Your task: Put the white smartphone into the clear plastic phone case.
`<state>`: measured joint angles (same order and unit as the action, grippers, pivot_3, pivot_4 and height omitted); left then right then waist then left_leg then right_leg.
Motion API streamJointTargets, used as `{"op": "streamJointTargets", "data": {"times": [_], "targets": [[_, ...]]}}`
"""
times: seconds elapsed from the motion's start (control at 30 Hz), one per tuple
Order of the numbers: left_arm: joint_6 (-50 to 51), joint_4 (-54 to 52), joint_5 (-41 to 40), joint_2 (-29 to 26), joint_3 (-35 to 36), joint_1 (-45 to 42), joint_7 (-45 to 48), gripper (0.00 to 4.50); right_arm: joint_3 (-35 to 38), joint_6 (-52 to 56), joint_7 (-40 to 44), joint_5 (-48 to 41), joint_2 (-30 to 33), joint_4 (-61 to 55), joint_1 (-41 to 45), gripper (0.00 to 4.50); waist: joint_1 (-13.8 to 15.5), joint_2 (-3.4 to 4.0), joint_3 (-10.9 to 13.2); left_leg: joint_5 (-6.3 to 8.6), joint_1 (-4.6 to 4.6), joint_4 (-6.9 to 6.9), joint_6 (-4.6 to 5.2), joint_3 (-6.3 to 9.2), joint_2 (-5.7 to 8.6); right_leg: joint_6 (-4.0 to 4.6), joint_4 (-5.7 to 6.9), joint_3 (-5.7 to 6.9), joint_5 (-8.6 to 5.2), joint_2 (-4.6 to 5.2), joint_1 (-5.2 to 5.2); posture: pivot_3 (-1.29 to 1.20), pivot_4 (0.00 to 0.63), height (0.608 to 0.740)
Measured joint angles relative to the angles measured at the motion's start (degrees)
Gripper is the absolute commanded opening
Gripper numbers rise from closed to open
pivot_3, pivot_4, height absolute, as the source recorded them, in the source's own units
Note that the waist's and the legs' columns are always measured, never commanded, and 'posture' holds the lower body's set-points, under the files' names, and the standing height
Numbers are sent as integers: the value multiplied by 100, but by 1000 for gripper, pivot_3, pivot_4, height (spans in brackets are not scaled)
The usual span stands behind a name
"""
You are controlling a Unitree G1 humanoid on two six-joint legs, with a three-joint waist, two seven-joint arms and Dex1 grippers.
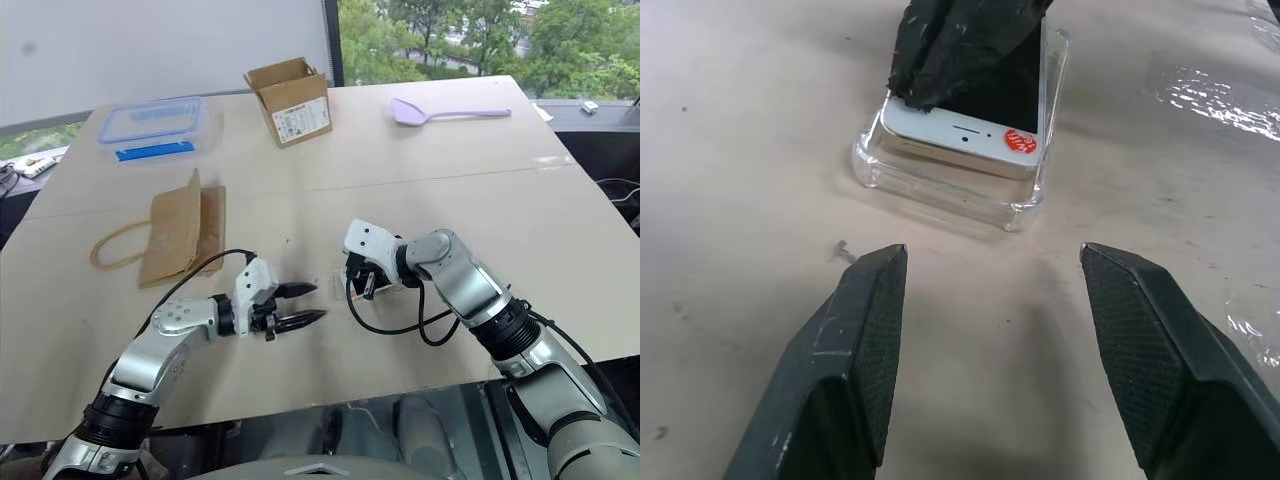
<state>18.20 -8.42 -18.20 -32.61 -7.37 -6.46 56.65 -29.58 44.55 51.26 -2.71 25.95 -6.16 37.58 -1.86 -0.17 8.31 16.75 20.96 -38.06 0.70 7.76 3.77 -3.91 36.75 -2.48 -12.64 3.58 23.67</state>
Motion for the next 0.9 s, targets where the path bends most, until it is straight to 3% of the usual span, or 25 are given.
{"op": "streamJointTargets", "data": {"times": [0.57,0.9], "targets": [[-248,222,13,47,-1,91,-3,2780,-110,270,-50,59,-16,96,2,0,61,-1,-34,3,-31,1,4,3,1,-2,-3,4,-1,0,-30,0,150,740],[-225,231,11,71,-9,65,-10,2780,861,1511,-527,-710,-301,-1135,-1039,0,112,6,-27,3,-18,8,5,11,1,-2,-16,12,-2,3,-26,0,150,740]]}}
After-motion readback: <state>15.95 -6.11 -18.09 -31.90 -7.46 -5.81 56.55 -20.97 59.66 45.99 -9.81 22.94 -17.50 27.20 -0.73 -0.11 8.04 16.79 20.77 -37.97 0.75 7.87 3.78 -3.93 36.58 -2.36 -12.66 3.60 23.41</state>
